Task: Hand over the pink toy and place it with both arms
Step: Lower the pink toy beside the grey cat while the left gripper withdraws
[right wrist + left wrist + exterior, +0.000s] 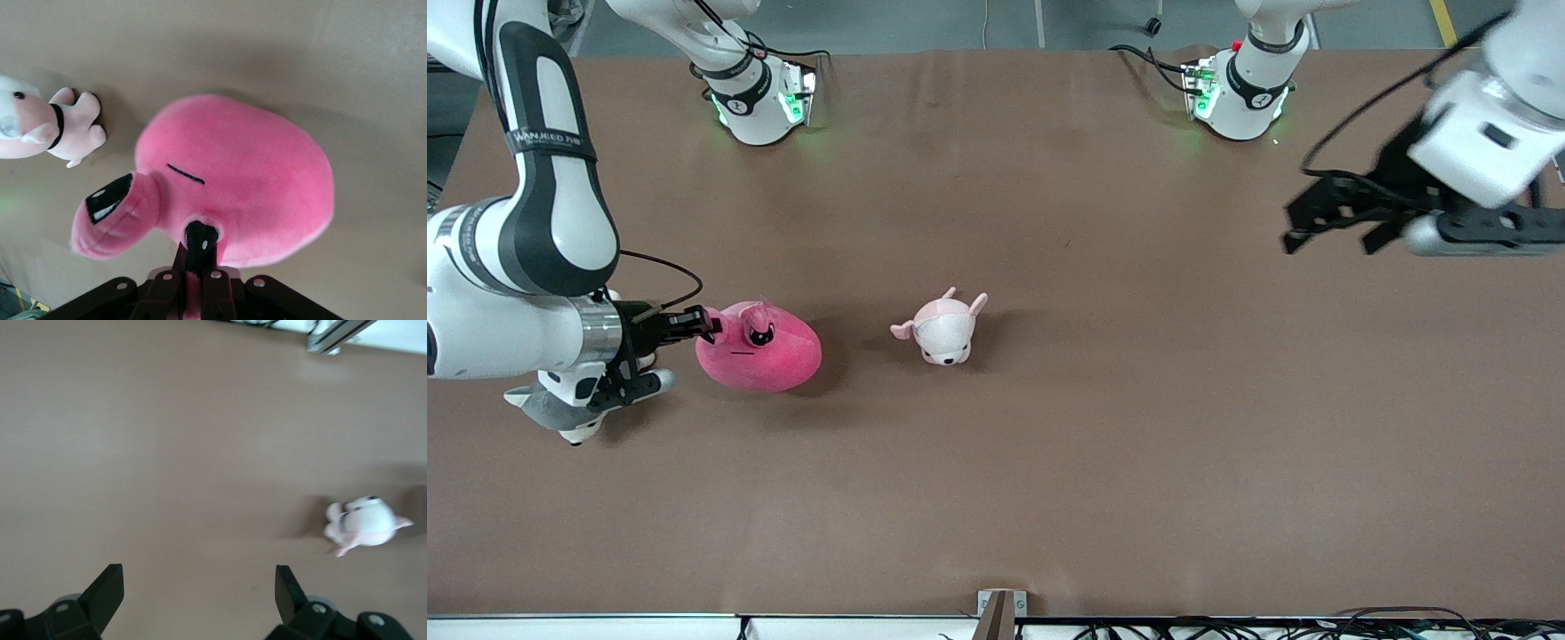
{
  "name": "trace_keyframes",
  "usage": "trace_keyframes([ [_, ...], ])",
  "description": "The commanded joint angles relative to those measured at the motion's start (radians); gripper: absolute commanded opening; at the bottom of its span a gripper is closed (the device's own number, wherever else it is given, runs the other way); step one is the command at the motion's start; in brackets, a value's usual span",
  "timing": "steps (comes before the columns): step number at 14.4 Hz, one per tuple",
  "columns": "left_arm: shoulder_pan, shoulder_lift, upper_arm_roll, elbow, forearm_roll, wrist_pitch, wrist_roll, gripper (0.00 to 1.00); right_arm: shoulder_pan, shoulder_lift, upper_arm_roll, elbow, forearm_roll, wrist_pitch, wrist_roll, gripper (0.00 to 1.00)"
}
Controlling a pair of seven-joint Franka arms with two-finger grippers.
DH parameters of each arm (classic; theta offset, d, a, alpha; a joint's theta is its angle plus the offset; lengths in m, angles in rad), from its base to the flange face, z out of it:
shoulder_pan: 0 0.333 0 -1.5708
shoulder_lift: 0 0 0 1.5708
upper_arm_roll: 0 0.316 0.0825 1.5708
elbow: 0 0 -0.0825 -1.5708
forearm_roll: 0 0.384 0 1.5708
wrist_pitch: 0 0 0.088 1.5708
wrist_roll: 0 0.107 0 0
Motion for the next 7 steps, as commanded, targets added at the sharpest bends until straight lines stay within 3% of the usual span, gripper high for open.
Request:
trace_keyframes([
  [1,0.097,-0.122,-0.008,-0.143,0.011,-0.012,0.131,1.0,-0.032,0.036,0.016,0.022,-0.003,0.035,-0.04,0.01],
  [3,0.159,-0.175,-0.008,-0.216,0.011,0.0,0.235,1.0,-0.032,0.051,0.016,0.022,-0.003,0.041,-0.048,0.01],
  [6,0.214,-0.19,-0.008,-0.225,0.006,-0.006,0.324,1.0,-0.034,0.085,0.016,0.023,-0.003,0.066,-0.046,0.02],
  [7,0.226,-0.204,-0.008,-0.24,0.006,-0.006,0.334,1.0,-0.034,0.096,0.016,0.023,-0.003,0.073,-0.042,0.07],
])
